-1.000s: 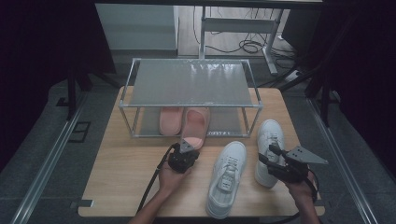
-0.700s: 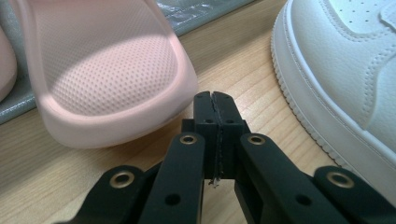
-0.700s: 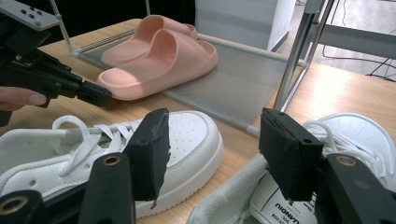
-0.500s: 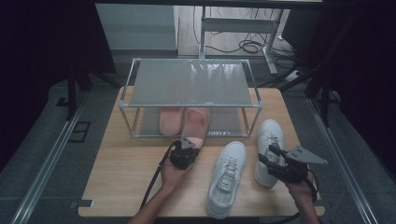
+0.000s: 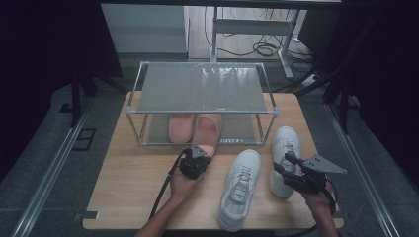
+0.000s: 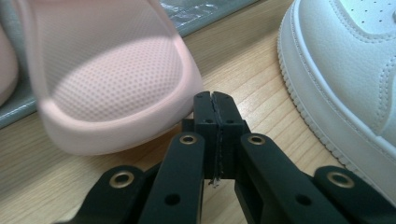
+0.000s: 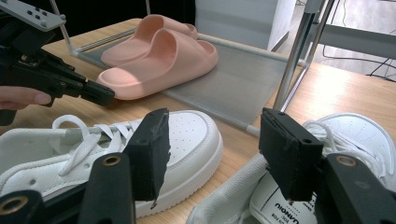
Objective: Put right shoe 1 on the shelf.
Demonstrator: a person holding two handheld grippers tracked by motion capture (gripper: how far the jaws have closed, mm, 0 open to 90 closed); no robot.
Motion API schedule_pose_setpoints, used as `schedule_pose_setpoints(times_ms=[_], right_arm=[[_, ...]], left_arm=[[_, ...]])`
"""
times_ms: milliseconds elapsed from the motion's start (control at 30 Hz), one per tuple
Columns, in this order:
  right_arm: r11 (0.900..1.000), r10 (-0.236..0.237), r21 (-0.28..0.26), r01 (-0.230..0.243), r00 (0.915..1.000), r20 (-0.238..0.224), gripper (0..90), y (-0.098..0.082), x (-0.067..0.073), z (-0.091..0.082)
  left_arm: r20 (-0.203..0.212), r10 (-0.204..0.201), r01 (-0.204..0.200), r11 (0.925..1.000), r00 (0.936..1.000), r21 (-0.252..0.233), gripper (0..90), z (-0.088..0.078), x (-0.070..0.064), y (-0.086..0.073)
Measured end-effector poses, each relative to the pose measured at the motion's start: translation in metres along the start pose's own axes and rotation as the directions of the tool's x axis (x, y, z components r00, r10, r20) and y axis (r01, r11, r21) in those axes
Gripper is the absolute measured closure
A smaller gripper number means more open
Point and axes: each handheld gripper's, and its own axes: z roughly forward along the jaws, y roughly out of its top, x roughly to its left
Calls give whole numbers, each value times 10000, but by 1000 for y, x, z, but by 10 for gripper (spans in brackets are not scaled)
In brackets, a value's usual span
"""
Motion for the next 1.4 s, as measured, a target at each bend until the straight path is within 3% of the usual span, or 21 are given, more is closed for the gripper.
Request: schedule_pose_setpoints(times_ms=[267, 633, 967, 1400], right_arm=[[10000, -74, 61, 74, 10000, -45, 434, 0, 2, 2], [10000, -34, 58, 34, 10000, -34, 434, -1, 1, 2], [9999, -11, 122, 11, 10000, -48, 434, -2, 1, 4], [10000, -12, 79, 12, 10000, -16, 434, -1, 1, 2]], left_arm=[[16, 87, -87, 10000, 10000, 35, 900, 9, 1, 6], [-145, -112, 114, 9999, 9998, 113, 900, 24, 6, 17], [-119, 1, 0, 9999, 9999, 113, 900, 16, 8, 15], [-48, -196, 196, 9998, 9998, 77, 900, 9, 18, 14]])
